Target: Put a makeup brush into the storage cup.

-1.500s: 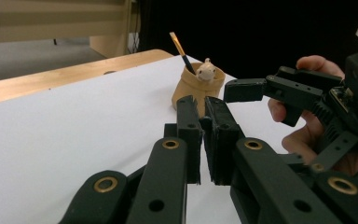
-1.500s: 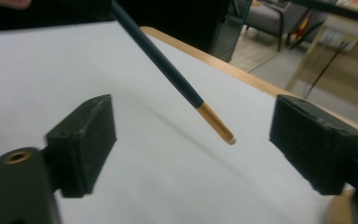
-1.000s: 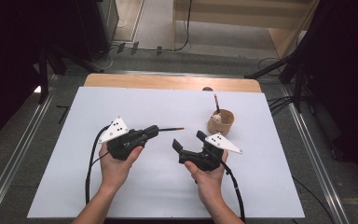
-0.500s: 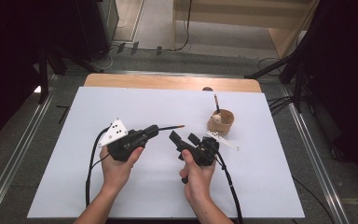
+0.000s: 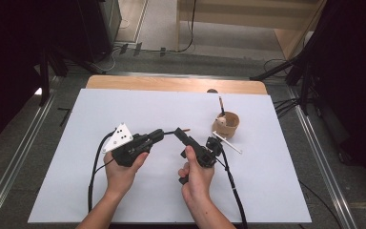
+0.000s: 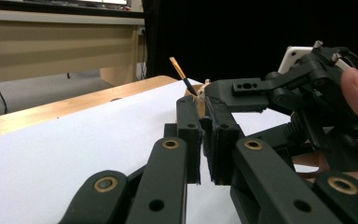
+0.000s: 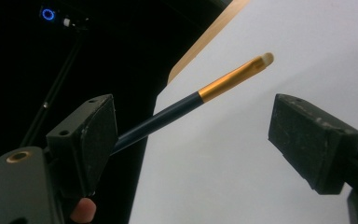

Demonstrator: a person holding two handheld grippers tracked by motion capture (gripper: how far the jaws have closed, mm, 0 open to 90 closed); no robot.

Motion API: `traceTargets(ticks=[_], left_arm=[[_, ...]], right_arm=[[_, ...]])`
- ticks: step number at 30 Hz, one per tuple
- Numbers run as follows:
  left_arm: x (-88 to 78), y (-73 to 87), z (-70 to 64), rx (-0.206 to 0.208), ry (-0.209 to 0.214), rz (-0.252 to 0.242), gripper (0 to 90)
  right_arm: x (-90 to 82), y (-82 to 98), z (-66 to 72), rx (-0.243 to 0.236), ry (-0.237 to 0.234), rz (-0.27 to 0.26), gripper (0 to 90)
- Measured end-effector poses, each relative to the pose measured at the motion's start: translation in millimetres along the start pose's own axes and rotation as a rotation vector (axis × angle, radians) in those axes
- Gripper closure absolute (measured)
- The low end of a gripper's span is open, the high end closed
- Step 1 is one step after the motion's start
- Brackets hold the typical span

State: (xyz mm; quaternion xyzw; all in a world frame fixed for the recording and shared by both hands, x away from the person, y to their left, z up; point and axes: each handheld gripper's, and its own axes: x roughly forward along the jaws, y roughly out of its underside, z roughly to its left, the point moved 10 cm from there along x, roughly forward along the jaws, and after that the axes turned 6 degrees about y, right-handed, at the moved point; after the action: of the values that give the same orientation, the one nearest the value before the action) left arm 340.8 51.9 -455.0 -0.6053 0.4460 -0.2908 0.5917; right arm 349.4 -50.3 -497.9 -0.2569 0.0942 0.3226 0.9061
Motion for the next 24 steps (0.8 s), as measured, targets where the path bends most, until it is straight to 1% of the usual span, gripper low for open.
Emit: traceTargets(ticks=[4, 7, 12, 13, 14, 15, 17, 19, 22, 24], left_arm=[[0.0, 0.3, -0.1, 0.005, -0.001, -0.001, 86.1], [0.3, 0.4, -1.1, 0.003, 0.003, -0.003, 86.1], [1.3, 1.3, -3.1, 0.008, 0.009, 0.003, 86.1], [1.6, 1.3, -3.5, 0.007, 0.011, 0.002, 86.1], [1.8, 1.8, -4.0, 0.009, 0.014, 0.006, 86.1], [2.0, 2.2, -4.3, 0.011, 0.016, 0.008, 86.1], [2.9, 2.6, -5.1, 0.011, 0.019, 0.007, 86.1], [3.3, 3.0, -5.7, 0.014, 0.023, 0.009, 86.1], [3.6, 3.3, -6.0, 0.016, 0.025, 0.010, 86.1], [3.9, 4.9, -5.4, 0.016, 0.025, 0.016, 86.1]], right_arm=[[1.3, 0.2, 0.7, 0.062, -0.013, 0.021, 20.1], [2.6, -0.1, 0.1, 0.086, -0.017, 0.029, 22.6], [3.7, 0.2, 0.9, 0.108, -0.031, 0.037, 28.8], [3.9, 0.0, 1.1, 0.119, -0.032, 0.040, 30.2], [4.2, -0.5, 0.6, 0.118, -0.033, 0.038, 31.8], [4.5, -1.3, -0.9, 0.119, -0.027, 0.038, 34.1], [5.3, -2.8, -0.7, 0.132, -0.039, 0.040, 39.0], [5.9, -3.9, -1.7, 0.142, -0.037, 0.041, 42.8], [7.0, -4.0, -2.5, 0.140, -0.037, 0.044, 50.0], [8.3, -3.0, -3.9, 0.133, -0.036, 0.049, 51.6]])
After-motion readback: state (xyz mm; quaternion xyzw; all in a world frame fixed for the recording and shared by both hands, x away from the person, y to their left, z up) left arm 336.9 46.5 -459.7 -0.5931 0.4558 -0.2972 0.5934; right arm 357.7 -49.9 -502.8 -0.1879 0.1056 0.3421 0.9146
